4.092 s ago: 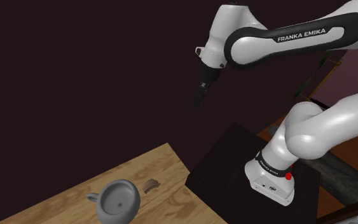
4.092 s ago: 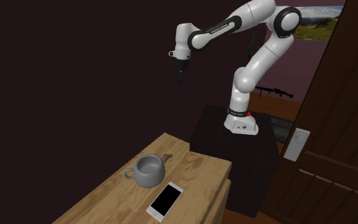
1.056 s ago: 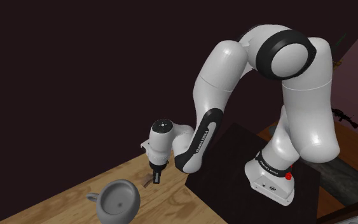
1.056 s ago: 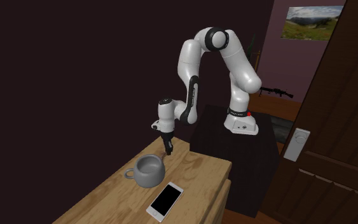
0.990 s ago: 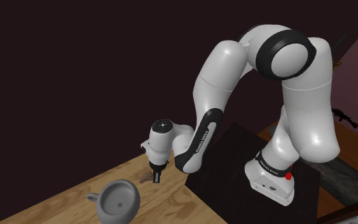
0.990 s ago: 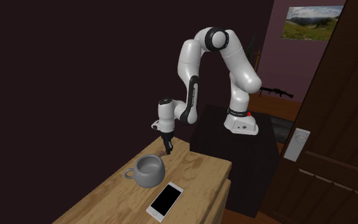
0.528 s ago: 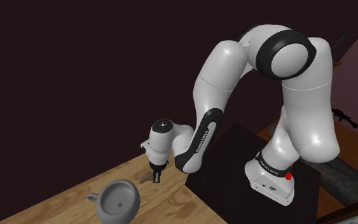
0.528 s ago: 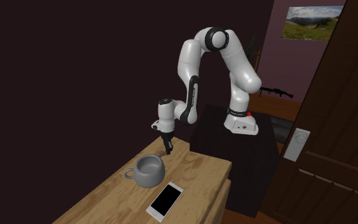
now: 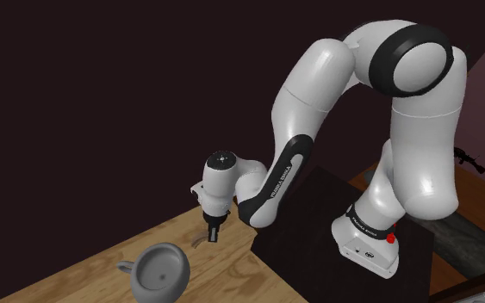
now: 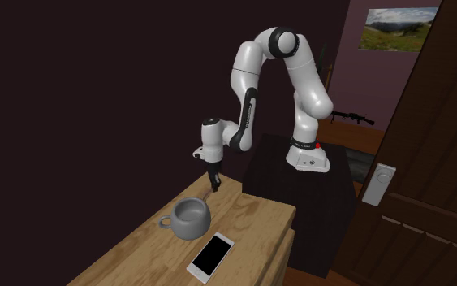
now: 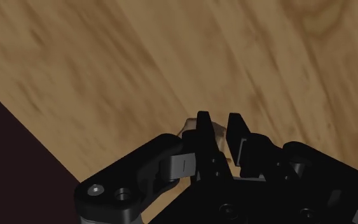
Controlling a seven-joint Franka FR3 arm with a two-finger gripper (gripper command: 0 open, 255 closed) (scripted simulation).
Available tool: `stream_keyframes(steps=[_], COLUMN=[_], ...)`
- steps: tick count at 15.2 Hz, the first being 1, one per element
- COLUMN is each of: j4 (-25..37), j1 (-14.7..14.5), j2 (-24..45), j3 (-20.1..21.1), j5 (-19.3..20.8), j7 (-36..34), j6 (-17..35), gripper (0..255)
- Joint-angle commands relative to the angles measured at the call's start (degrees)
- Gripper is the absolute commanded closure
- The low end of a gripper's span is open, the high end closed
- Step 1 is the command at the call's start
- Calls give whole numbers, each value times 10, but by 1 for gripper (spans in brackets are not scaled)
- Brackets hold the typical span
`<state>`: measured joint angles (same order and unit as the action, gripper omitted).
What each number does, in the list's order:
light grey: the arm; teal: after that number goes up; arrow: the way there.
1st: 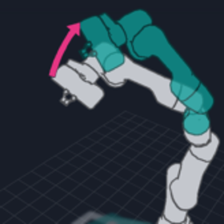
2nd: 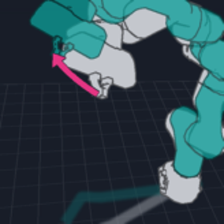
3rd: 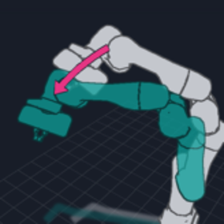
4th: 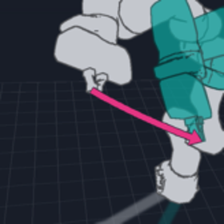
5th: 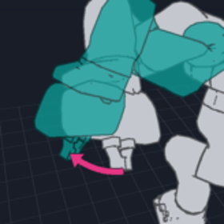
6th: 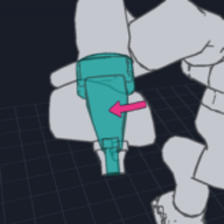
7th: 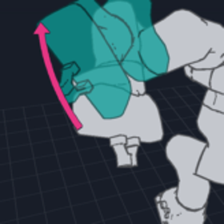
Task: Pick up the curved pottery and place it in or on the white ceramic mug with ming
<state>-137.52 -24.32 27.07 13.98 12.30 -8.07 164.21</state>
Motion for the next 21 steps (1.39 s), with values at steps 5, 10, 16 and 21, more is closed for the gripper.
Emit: stream_keyframes(steps=[5,10,16,21], j4=[-12,-16,302,286], j1=[24,33,33,30], j2=[-51,-74,134,152], j3=[30,43,24,20], j5=[-25,-39,-74,-69], j7=[17,26,44,41], j6=[-40,-58,-419,-386], gripper=[255,255,0,0])
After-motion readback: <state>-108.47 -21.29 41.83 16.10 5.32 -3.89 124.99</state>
